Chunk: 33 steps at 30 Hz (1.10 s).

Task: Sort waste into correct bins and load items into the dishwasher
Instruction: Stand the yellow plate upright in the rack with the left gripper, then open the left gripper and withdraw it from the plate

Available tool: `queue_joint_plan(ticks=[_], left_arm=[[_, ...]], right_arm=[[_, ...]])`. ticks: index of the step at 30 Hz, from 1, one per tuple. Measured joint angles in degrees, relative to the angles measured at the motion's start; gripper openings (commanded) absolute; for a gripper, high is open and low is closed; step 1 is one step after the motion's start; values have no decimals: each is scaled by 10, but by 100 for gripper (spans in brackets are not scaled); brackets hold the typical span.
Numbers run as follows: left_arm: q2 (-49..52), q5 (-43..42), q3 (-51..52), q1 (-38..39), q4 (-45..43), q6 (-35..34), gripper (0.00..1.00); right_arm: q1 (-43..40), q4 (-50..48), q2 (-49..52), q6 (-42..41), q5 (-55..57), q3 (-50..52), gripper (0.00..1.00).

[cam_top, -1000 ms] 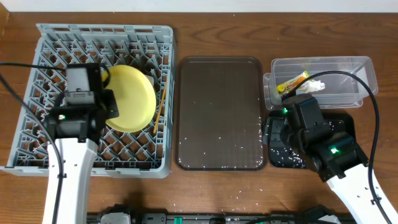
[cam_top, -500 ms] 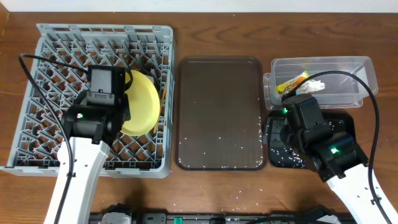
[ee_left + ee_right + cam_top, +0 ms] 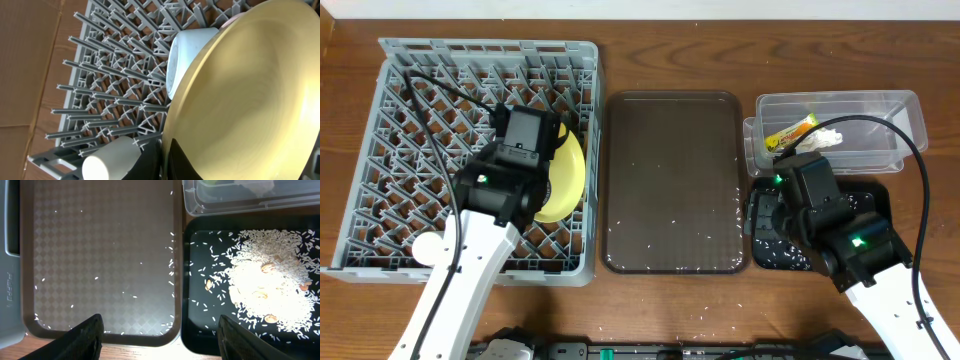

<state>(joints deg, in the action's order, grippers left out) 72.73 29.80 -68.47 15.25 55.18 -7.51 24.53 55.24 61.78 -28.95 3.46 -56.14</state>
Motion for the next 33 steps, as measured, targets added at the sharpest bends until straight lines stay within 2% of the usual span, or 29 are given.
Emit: queue_joint_plan(ticks=[4,8,12,14,18,25,32,33], left_arm=[[4,11,0,12,0,-2,8],[4,16,0,42,-1,-6,29],[4,-2,0,88,-15,-10,40],[4,-10,0,110,-18,-11,49],[4,-16,0,140,-18,-9,58],[-15,-73,-20,153,-14,-8,62],[-112,-122,-36,153,-13,-8,64],[-128,-132,-36,153,-13,-8,70]], right_arm=[[0,1,0,0,0,0,71],[0,-1,0,0,0,0,72],[0,-6,0,0,0,0,72],[0,-7,0,0,0,0,72],[0,-6,0,0,0,0,72],[0,-7,0,0,0,0,71],[0,-24,-1,6,0,0,70],[0,-25,-2,9,0,0,70]])
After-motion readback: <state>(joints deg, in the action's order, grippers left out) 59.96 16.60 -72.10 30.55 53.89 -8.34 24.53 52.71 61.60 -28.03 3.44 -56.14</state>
